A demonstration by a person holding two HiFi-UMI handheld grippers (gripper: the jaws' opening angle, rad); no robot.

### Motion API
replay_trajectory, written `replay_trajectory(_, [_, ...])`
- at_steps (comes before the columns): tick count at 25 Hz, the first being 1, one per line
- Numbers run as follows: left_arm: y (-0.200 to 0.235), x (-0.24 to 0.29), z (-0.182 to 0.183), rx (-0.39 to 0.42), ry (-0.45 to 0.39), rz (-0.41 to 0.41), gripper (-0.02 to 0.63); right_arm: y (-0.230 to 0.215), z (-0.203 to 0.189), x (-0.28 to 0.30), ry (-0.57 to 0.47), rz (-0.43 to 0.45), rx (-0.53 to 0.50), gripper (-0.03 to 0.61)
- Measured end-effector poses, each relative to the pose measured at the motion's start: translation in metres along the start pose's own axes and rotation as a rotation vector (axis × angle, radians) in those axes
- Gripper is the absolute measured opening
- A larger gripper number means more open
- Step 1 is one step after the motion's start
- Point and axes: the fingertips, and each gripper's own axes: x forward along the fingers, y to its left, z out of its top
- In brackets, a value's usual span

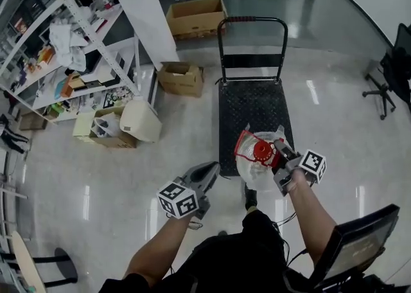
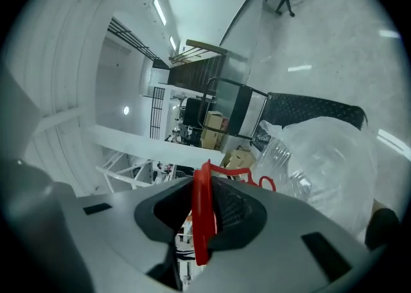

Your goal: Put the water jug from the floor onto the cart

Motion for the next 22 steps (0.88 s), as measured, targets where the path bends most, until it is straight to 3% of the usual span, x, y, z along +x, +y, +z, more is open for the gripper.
replay_trajectory(2, [0.035, 0.029, 0.018, 0.003, -0.004, 0.044, -0.009, -0.007, 0.025, 0.047, 0.016, 0.004, 0.003, 0.080])
replay_trajectory(5, [0.083, 0.071, 0.041, -0.061, 0.006, 0.139, -0.009, -0.018, 0.062, 0.114, 0.069, -0.010, -0.004, 0.078])
replay_trajectory(11, [0.128, 0.129, 0.100, -0.085, -0.022, 0.187, -0.009, -0.041, 0.124, 0.223, 0.142, -0.050, -0.030, 0.078])
replay_trajectory(22, [0.197, 0.160, 0.099, -0.105, 0.053, 0.243, -0.009, -0.075, 0.160, 0.363, 0.170, -0.054, -0.022, 0.078])
